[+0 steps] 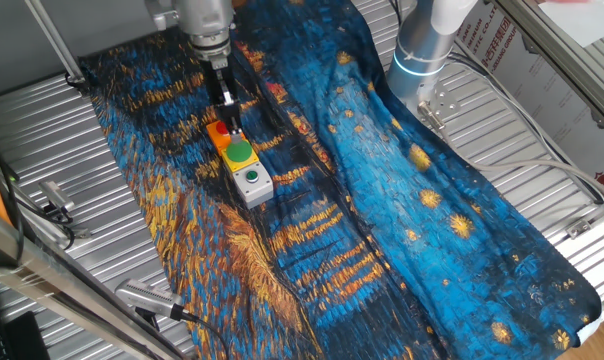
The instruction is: Press three buttons from left to right in sequence
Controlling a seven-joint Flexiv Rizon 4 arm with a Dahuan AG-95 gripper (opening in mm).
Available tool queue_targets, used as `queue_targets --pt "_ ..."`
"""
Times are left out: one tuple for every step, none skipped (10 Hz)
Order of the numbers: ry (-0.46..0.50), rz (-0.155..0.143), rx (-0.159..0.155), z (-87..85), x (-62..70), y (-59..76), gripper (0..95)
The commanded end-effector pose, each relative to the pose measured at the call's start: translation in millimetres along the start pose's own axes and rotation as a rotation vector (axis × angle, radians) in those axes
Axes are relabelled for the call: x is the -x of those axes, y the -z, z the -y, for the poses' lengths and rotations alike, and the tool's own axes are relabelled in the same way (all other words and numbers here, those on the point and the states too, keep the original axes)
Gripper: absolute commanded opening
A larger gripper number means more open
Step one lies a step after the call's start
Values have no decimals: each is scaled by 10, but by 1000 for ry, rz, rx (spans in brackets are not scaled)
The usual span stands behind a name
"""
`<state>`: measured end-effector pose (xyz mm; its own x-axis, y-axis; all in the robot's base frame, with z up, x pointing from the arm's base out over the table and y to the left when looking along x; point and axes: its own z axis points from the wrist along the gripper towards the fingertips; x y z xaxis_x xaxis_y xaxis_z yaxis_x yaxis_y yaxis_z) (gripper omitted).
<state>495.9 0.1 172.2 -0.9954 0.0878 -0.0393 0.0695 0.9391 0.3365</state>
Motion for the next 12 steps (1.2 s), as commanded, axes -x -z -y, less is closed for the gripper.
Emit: queue_targets --pt "140 2 -384 16 -20 28 190" --pt "164 -2 -426 44 -27 51 0" --pt "208 -3 -498 112 -44 95 0" --pt "279 -7 -555 208 -68 145 0" --pt "331 -4 -547 343 -102 202 0" --pt "349 -6 -553 458 -136 241 0" --pt "377 -27 -587 624 -185 289 0" --pt "387 -44 -591 757 -226 317 0" --pt "389 -63 -587 816 -248 321 0" --pt "386 -73 -587 831 -251 313 0" --pt "379 -97 -584 883 -234 255 0" --pt "379 -97 -581 903 -208 237 0"
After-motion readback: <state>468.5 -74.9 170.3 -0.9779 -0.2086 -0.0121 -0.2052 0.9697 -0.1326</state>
